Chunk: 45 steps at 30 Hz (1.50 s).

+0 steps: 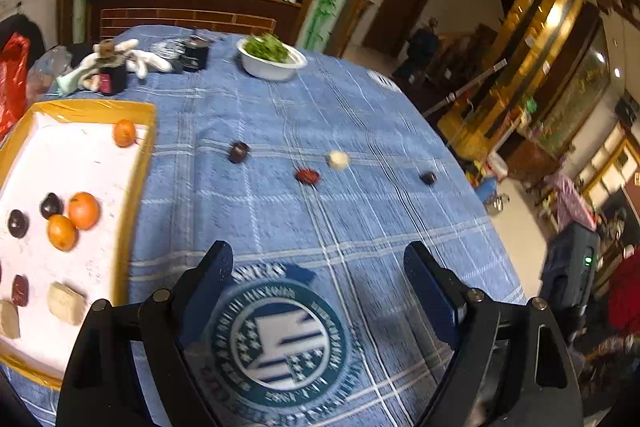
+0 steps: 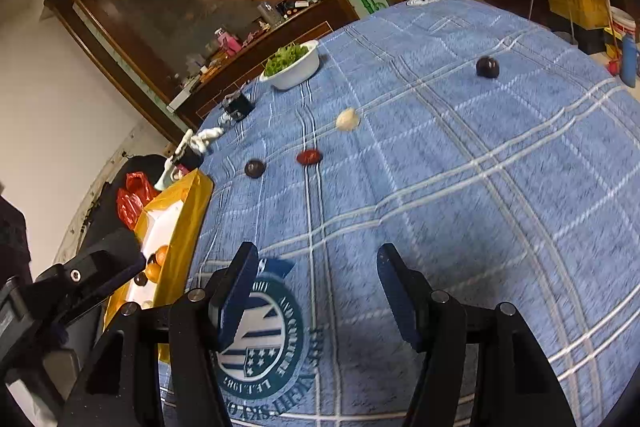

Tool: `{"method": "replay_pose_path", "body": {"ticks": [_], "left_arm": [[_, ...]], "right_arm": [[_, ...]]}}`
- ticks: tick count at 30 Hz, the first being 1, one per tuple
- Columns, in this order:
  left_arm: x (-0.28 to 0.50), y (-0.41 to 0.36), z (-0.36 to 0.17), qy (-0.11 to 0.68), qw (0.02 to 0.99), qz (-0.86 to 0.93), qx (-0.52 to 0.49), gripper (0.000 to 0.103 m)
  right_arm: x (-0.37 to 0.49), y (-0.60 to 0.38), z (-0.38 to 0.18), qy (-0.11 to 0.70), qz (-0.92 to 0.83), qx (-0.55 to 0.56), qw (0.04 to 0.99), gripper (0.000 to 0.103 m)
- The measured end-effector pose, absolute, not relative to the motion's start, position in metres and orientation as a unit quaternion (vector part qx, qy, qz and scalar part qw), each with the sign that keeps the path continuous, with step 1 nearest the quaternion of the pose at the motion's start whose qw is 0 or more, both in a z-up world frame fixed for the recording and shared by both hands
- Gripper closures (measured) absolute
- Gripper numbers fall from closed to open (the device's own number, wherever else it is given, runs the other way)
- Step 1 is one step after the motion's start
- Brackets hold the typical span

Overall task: Organize fruits
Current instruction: 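Move both open tools back over the fruit left on the cloth, then grasp another red date with the left tool while the right grasps a dark plum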

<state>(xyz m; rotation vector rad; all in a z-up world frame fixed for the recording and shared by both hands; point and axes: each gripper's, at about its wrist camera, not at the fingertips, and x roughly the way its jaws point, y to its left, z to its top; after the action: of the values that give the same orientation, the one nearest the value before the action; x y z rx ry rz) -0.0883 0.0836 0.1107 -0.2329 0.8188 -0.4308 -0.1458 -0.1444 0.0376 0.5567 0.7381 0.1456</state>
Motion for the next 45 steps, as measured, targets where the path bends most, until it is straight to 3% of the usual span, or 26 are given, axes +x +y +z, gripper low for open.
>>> {"method": "replay_pose_path", "body": {"ticks": [5,10,21,33,34,35,36,37,38,42,45], "left_arm": [[-0.067,0.124,0.118,0.387,0.902,-0.147,-0.123,0.016],[-0.031,0.138,0.11,0.407,0.888,-0.134,-0.166,0.016],[0.032,0.029,0.061,0.471,0.863,-0.165,-0.073,0.018],[0.066,-0.033,0.021,0.441,0.88,-0.174,0.022,0.021],[0.067,-0.033,0.019,0.443,0.879,-0.176,0.023,0.03],[0.069,-0.034,0.014,0.449,0.875,-0.178,0.026,0.046],[0.068,-0.034,0.012,0.448,0.876,-0.175,0.035,0.05],[0.067,-0.035,0.013,0.444,0.878,-0.174,0.045,0.066],[0.067,-0.034,0.012,0.441,0.88,-0.171,0.05,0.072],[0.067,-0.027,0.012,0.442,0.878,-0.183,0.03,0.072],[0.069,-0.022,0.012,0.443,0.876,-0.191,0.014,0.072]], "right_arm": [[-0.14,-0.216,0.057,0.317,0.005,0.26,0.912,0.036],[-0.106,-0.274,0.049,0.33,-0.041,0.271,0.903,0.036],[0.002,-0.306,0.008,0.382,-0.076,0.255,0.885,0.036],[0.017,-0.302,-0.001,0.391,-0.056,0.21,0.894,0.037],[0.017,-0.301,-0.001,0.392,-0.057,0.207,0.895,0.037],[0.018,-0.3,-0.001,0.393,-0.058,0.203,0.895,0.037],[0.019,-0.3,-0.001,0.394,-0.058,0.2,0.895,0.038],[0.02,-0.299,-0.001,0.395,-0.06,0.195,0.896,0.04],[0.02,-0.297,-0.001,0.397,-0.065,0.189,0.896,0.046],[0.019,-0.296,0.0,0.405,-0.09,0.164,0.895,0.076],[0.017,-0.301,0.0,0.402,-0.094,0.17,0.895,0.077]]}}
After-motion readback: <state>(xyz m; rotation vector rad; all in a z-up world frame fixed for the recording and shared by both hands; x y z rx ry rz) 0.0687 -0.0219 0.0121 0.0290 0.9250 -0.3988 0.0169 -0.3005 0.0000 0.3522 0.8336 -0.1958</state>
